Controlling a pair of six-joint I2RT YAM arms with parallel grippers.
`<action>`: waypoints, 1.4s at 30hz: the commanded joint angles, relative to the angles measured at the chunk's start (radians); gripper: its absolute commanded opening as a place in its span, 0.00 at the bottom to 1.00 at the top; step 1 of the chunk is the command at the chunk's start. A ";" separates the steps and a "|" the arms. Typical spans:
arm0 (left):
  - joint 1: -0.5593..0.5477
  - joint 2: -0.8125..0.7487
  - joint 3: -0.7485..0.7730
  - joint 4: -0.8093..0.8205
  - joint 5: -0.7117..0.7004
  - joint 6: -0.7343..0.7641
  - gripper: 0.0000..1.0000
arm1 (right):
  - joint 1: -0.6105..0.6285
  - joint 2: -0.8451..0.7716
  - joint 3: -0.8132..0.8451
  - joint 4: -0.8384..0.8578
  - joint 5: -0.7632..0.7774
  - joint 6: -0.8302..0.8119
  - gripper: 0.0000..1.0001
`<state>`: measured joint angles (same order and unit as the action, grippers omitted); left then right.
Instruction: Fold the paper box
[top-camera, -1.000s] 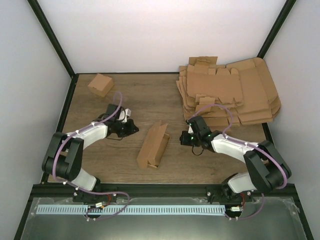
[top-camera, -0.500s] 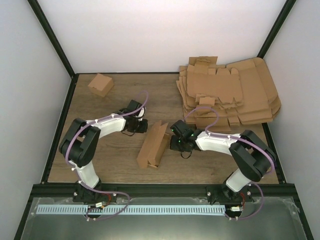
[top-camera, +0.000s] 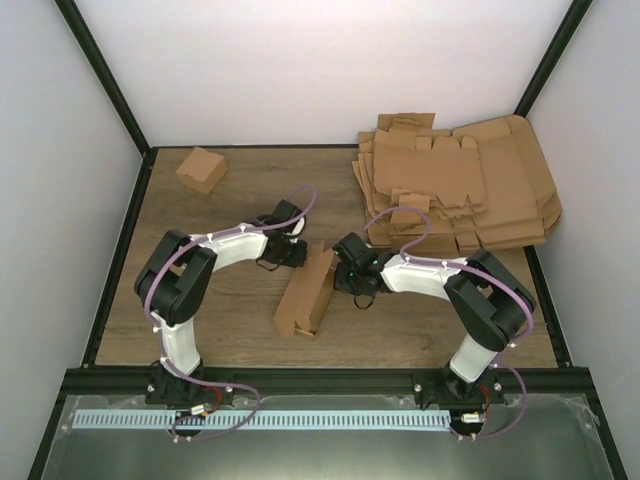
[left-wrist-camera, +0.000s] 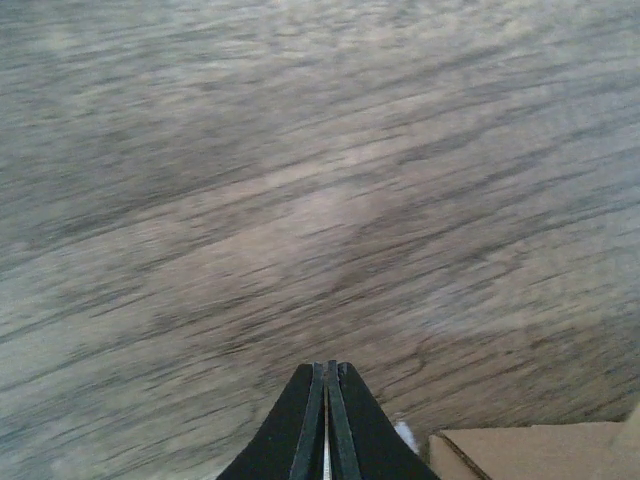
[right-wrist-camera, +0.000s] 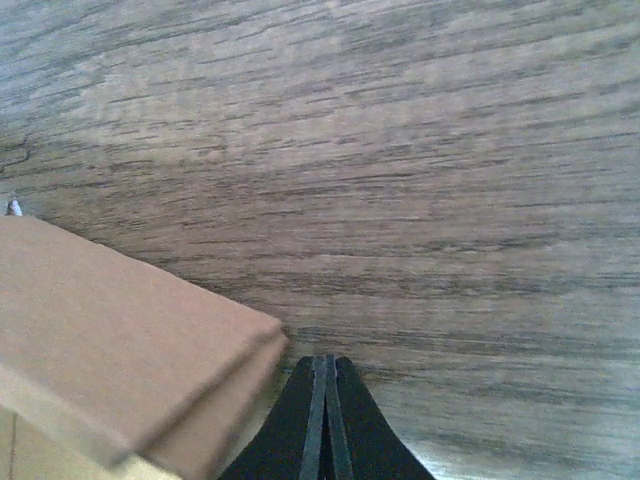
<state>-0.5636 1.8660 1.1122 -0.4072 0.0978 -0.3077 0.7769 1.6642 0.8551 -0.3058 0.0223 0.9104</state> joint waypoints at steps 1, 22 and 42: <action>-0.041 0.034 0.038 -0.028 -0.027 0.015 0.04 | 0.007 0.037 0.033 0.006 0.001 -0.013 0.01; -0.098 0.106 0.087 -0.024 0.081 0.049 0.04 | 0.023 0.117 0.128 0.012 -0.040 -0.133 0.01; -0.060 0.027 0.054 -0.033 -0.060 0.065 0.14 | 0.006 -0.035 0.009 -0.056 0.066 -0.149 0.02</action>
<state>-0.6319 1.9160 1.1828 -0.4301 0.0708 -0.2520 0.7902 1.6894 0.9051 -0.3748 0.0837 0.7666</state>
